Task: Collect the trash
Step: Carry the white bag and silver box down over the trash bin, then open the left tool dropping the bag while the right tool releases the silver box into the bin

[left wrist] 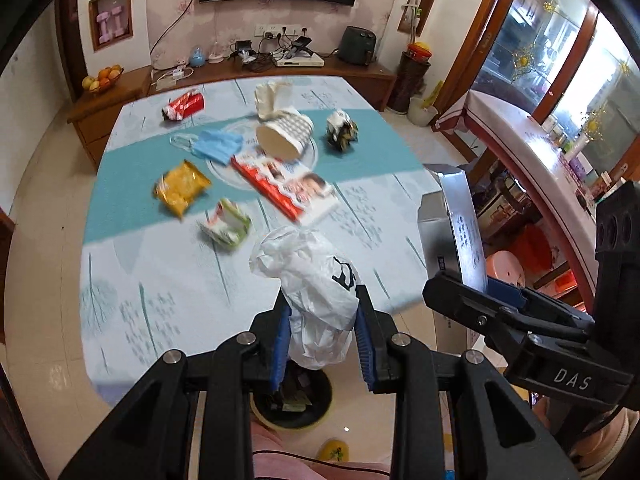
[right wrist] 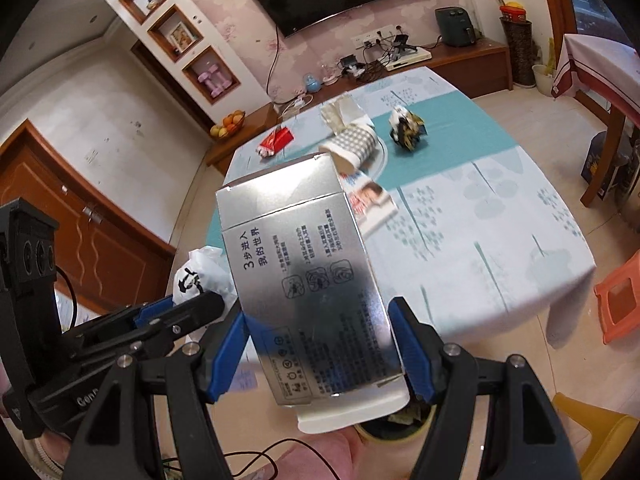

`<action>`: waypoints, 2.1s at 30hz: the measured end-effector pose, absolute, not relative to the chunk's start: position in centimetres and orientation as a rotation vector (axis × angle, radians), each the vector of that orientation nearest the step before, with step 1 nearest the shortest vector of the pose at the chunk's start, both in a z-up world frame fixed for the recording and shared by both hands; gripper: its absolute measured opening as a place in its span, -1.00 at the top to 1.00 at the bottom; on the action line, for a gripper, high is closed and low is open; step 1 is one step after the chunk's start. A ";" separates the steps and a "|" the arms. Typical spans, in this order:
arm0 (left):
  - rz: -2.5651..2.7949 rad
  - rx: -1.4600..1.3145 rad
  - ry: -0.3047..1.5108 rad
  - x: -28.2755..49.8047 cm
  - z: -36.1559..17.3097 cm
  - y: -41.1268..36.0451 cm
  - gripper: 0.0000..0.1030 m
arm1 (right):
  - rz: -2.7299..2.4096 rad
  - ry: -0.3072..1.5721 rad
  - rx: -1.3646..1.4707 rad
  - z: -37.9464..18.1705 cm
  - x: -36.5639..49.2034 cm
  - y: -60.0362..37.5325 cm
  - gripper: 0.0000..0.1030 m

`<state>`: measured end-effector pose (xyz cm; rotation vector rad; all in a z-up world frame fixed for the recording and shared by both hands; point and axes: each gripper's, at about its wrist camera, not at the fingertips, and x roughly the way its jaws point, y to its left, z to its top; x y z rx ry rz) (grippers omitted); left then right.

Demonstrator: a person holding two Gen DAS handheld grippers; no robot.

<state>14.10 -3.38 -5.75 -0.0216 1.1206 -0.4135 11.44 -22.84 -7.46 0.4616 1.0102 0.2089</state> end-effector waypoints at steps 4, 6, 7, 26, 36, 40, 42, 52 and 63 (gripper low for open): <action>-0.388 -0.024 1.140 10.7 -6.5 -4.3 0.47 | 0.228 1.033 0.467 -8.1 9.0 -23.7 -0.35; -0.379 -0.021 1.152 9.2 -6.8 -4.4 0.47 | 0.233 1.048 0.476 -8.6 7.9 -23.9 -0.35; -0.375 -0.019 1.160 8.6 -7.0 -4.6 0.47 | 0.237 1.057 0.486 -8.9 7.4 -24.0 -0.35; -0.376 0.049 1.353 3.6 -18.5 -5.9 0.47 | 0.145 1.248 0.615 -21.4 2.8 -24.5 -0.35; -0.410 0.084 1.418 3.4 -29.7 -6.0 0.46 | 0.035 1.300 0.647 -31.3 1.7 -25.0 -0.35; -0.415 0.087 1.444 3.4 -34.4 -5.9 0.45 | -0.011 1.338 0.683 -35.6 1.0 -25.0 -0.35; -0.416 0.089 1.452 3.4 -36.6 -5.9 0.43 | -0.022 1.354 0.694 -37.5 0.7 -24.8 -0.35; -0.412 0.155 1.426 3.3 -42.7 -6.2 -0.29 | -0.042 1.408 0.713 -43.8 0.7 -23.2 -0.35; -0.340 0.161 1.434 3.7 -44.0 -2.9 -0.32 | -0.020 1.429 0.703 -45.7 1.5 -21.7 -0.36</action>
